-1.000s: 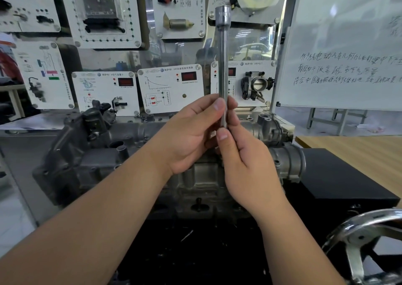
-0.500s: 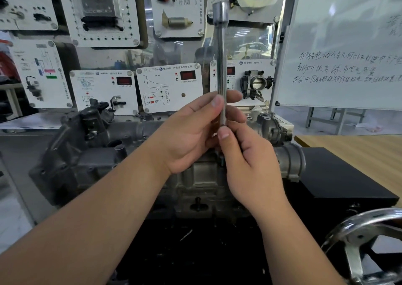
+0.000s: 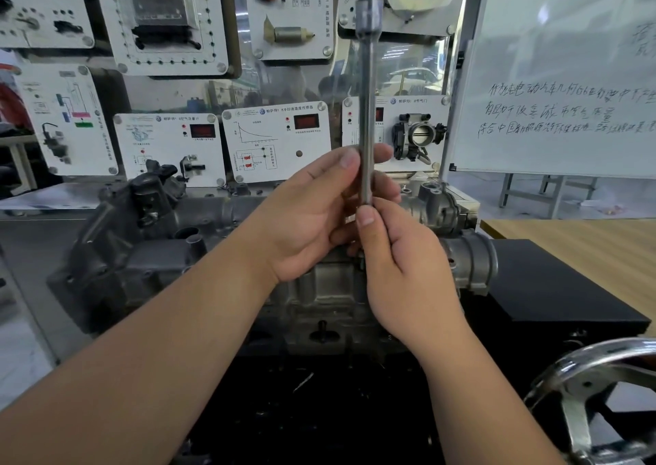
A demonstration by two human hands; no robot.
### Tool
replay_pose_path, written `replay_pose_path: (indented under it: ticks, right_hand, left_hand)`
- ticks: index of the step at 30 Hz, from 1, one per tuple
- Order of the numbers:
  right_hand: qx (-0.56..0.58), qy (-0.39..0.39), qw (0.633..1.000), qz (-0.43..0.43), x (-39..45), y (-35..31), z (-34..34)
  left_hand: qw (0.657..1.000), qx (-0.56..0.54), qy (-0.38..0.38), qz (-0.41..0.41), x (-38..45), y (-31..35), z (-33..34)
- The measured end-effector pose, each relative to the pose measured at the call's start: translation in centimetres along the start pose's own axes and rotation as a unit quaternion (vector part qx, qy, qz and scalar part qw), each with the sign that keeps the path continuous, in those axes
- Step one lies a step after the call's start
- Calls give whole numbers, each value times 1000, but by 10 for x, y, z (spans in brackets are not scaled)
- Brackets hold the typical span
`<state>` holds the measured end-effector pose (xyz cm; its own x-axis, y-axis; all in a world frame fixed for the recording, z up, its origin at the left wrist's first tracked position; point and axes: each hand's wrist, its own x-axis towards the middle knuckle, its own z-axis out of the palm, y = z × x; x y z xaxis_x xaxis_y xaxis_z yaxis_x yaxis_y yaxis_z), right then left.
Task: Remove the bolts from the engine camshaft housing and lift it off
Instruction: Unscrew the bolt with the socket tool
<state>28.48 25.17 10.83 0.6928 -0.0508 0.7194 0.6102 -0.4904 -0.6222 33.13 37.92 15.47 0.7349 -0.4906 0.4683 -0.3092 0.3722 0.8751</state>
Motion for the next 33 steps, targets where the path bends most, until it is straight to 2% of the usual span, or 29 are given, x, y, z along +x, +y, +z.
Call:
replay_pose_path:
  ticks: [4,10,18,23,27,33]
  right_hand:
    - [12,13,1000,10,0,1,1]
    - [51,37,998,-5,0,3,0]
    - [48,-15,999,6,2,3,-4]
    - [38,15,999,-3,1,2,1]
    - [96,67,993,-14,0,3,3]
    - [63,46,997,-9,0,3,4]
  left_hand:
    - [1000,12,1,-20,2,-2,1]
    - [1000,1,9,11,0,-4,3]
    - [1000,15,-10,-6,0,-1,2]
    - [1000,-3,12,-4,0,-2,4]
    - [1000,-7,-4,24,0,-4,1]
    - [1000,3,-11,9,1,-2,-1]
